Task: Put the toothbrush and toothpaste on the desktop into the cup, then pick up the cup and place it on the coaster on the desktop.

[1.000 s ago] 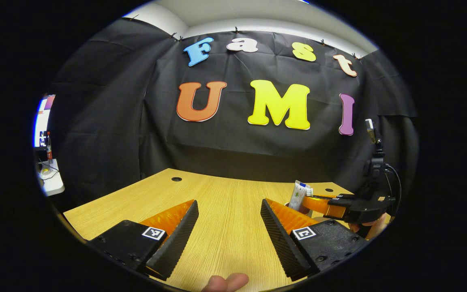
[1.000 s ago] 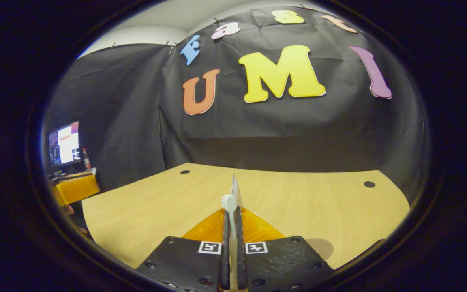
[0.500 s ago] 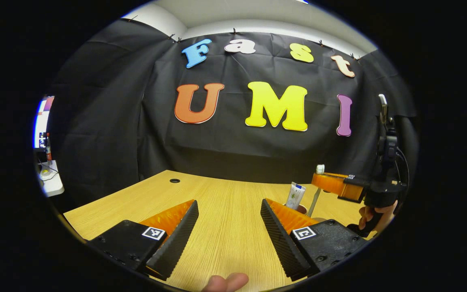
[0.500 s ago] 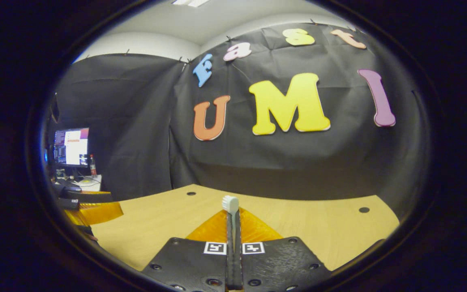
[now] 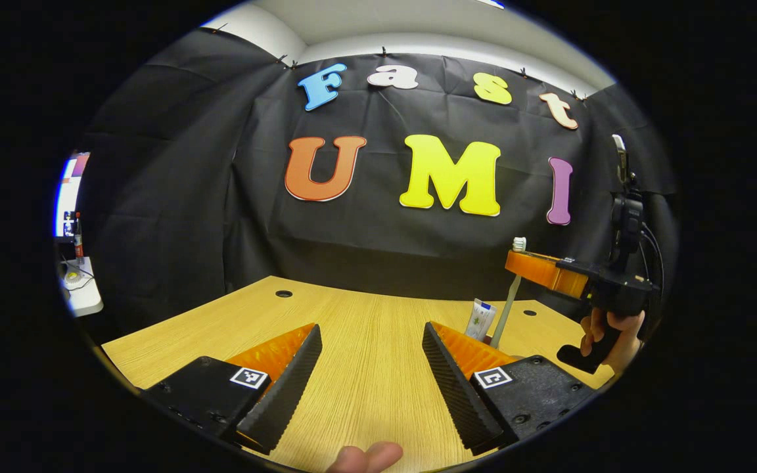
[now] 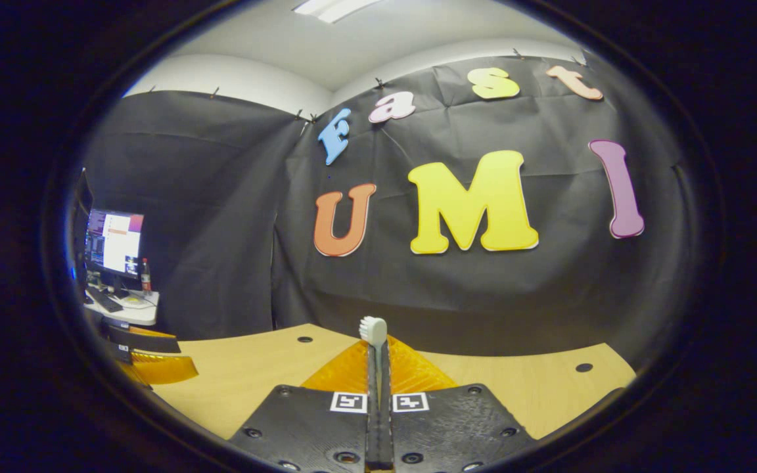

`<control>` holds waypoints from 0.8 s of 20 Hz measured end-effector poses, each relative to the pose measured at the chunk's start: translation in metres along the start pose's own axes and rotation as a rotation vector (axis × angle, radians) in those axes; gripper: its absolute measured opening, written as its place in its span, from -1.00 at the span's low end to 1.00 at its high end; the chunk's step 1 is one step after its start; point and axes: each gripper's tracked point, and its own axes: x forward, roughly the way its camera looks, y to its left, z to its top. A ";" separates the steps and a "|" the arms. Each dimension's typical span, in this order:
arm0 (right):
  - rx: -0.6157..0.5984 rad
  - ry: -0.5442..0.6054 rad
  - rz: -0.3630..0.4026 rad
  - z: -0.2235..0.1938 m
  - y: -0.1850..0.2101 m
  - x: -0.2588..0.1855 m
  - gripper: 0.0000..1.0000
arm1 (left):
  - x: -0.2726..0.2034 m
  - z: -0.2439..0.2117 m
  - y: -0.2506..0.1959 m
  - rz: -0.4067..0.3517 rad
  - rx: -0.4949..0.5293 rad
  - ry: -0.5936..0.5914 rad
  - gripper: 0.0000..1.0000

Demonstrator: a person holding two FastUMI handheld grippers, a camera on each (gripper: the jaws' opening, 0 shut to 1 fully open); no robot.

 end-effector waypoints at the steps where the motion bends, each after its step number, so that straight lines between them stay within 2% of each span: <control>1: 0.002 0.002 -0.003 -0.002 -0.001 0.000 -1.00 | 0.001 0.000 0.000 0.002 0.000 0.001 0.96; 3: 0.019 0.022 0.015 -0.012 0.000 -0.002 -0.94 | 0.000 -0.002 0.000 -0.001 0.002 0.007 0.96; 4: 0.025 0.022 0.012 -0.013 -0.001 -0.004 -0.51 | -0.001 -0.001 -0.002 0.000 0.006 0.008 0.79; 5: 0.021 0.020 -0.005 -0.012 -0.006 -0.005 -0.09 | -0.001 -0.001 -0.004 0.000 0.011 0.009 0.96; 6: 0.017 0.019 -0.010 -0.013 -0.008 -0.007 0.34 | -0.001 -0.001 -0.005 0.000 0.014 0.009 0.95; 8: 0.015 0.031 -0.024 -0.017 -0.013 -0.009 0.48 | -0.003 0.001 -0.010 -0.004 0.016 0.008 0.96; 10: 0.004 0.070 -0.053 -0.029 -0.022 -0.008 0.41 | -0.005 0.004 -0.015 -0.012 0.020 0.000 0.96; 11: 0.002 0.096 -0.064 -0.036 -0.025 -0.007 0.48 | -0.006 0.005 -0.018 -0.015 0.024 -0.002 0.96; 14: -0.001 0.227 -0.079 -0.069 -0.028 -0.002 0.53 | -0.006 0.005 -0.021 -0.019 0.033 -0.002 0.96; 16: 0.007 0.269 -0.089 -0.079 -0.031 -0.002 0.70 | -0.006 0.007 -0.022 -0.021 0.032 -0.004 0.96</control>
